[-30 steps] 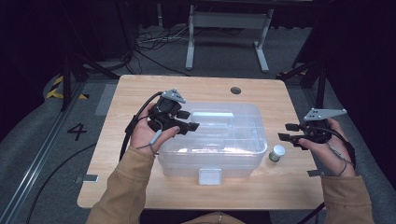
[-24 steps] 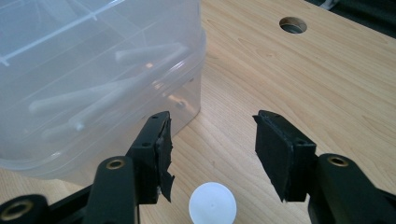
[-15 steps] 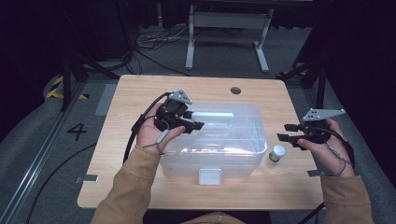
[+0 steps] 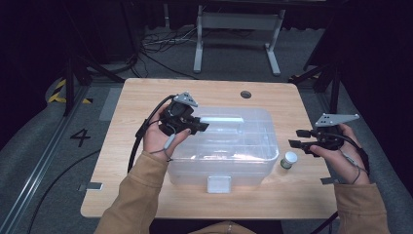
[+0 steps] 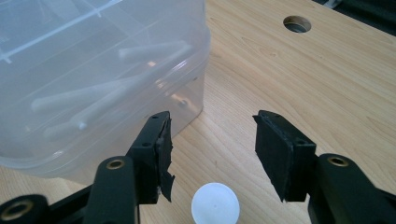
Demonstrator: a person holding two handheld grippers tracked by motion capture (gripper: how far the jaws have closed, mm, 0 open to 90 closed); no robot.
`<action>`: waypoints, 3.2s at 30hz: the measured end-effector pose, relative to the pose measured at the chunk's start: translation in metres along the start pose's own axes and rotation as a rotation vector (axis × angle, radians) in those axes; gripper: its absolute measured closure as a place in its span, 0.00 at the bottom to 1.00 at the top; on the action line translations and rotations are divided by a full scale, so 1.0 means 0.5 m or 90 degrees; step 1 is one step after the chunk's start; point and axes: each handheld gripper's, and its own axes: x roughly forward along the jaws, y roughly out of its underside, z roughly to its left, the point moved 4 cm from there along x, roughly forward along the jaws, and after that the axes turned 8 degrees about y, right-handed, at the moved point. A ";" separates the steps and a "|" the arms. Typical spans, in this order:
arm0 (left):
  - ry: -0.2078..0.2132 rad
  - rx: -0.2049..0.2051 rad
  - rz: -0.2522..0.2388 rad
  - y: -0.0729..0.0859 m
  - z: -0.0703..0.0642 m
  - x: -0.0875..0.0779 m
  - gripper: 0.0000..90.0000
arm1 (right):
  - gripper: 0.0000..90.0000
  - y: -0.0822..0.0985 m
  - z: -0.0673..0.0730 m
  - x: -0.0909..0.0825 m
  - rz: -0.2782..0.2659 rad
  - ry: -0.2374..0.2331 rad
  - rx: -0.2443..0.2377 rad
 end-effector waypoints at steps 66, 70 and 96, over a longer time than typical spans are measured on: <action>0.019 -0.095 0.045 -0.112 0.082 -0.034 0.80 | 0.99 -0.028 0.119 -0.009 -0.022 -0.200 -0.136; 0.019 -0.094 0.044 -0.111 0.082 -0.033 0.80 | 1.00 -0.029 0.118 -0.009 -0.022 -0.189 -0.135; -0.011 -0.042 -0.133 -0.097 0.007 -0.141 0.60 | 1.00 -0.050 0.114 -0.024 -0.068 -0.139 -0.096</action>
